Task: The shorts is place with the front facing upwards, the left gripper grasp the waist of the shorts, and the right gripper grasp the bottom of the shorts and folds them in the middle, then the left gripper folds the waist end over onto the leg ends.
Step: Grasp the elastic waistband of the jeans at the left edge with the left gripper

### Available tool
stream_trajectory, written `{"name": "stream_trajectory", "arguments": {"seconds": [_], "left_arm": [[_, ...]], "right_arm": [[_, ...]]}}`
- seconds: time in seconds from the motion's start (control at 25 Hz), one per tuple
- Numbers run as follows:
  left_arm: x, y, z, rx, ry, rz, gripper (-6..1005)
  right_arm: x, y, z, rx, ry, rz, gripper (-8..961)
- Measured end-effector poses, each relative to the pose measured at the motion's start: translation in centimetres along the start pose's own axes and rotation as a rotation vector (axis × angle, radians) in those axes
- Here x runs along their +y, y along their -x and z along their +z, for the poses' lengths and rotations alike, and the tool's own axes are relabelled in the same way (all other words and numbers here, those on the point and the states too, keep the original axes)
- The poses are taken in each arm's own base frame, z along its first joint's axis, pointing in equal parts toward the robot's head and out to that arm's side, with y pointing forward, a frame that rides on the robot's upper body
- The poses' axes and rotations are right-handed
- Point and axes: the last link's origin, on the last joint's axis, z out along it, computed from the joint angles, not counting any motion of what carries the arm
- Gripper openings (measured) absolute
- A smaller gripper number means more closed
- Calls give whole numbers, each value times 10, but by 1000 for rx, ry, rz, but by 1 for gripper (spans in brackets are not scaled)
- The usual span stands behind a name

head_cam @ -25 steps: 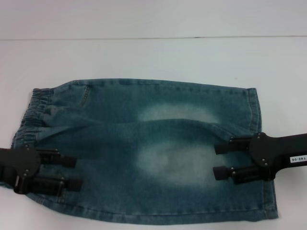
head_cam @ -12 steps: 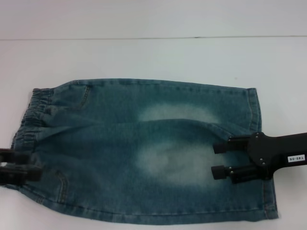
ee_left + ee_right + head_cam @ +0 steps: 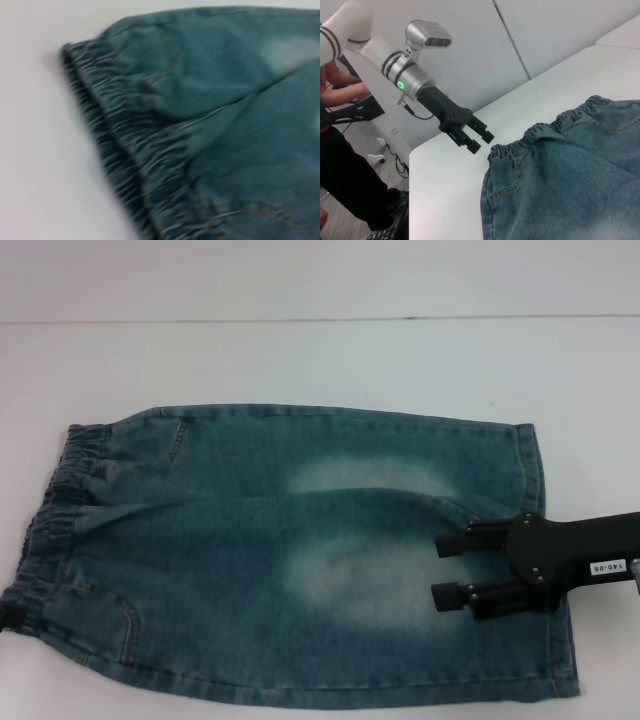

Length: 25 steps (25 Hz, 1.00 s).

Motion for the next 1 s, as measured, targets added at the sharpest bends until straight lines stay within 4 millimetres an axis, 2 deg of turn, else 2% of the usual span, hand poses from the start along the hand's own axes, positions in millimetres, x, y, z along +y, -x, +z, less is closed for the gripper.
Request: {"name": "stream_trajectory", "arguments": {"seconds": [0.36,1.0], "left_arm": [[-6,3,12,-39,-59,-20,718],[5,-2,25,-57,-15,12,682]], "right_arm": [[0,-2,1,-1,-3,4,857],[0,-4,1,-6,-6,4,856]]}}
